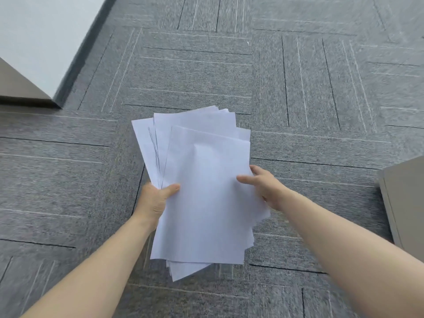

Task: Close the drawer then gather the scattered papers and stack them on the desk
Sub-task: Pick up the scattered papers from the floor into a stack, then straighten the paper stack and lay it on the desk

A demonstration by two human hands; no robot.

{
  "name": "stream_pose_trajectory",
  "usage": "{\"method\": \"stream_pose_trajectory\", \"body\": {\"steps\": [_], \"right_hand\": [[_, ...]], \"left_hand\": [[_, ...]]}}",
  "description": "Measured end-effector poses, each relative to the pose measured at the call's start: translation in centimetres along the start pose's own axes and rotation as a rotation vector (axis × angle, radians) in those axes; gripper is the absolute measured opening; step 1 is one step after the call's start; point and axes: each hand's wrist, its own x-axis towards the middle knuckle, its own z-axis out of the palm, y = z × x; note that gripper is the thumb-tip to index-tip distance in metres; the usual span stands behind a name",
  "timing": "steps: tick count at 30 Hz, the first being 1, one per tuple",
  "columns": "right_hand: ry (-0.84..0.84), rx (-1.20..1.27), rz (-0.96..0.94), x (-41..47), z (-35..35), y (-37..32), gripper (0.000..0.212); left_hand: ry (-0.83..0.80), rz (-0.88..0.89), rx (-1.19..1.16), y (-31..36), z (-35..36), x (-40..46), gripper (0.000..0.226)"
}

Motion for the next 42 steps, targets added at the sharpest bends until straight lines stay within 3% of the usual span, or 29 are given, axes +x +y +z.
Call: {"method": "stream_pose_trajectory", "body": {"steps": [6, 11, 17, 22, 33, 42], "right_hand": [[0.072, 0.171, -0.101, -7.1, -1.2, -5.3, 0.022], [0.145, 0.18, -0.22, -15.1, -2.0, -11.1, 0.023], [0.338, 0.2, -0.324, -27.2, -3.5, -19.0, 0.027], [0.489, 0.27, -0.423, -37.4, -5.1, -24.8, 0.023], [0.881, 0.366, -0.608, -60.8, -11.5, -36.6, 0.028], [1.274, 0.409, -0.675, -75.4, -15.6, -36.9, 0.031]], "left_hand": [[-0.073, 0.047, 0.035, 8.0, 1.6, -4.5, 0.026], [-0.075, 0.112, 0.085, 15.8, 3.5, -9.8, 0.029], [-0.105, 0.196, 0.151, 26.5, 6.4, -17.3, 0.012], [-0.157, 0.23, 0.161, 35.2, 9.6, -23.9, 0.025], [-0.411, 0.351, 0.215, 54.6, 20.3, -40.8, 0.024], [-0.689, 0.369, 0.199, 59.9, 29.3, -53.1, 0.012]]}}
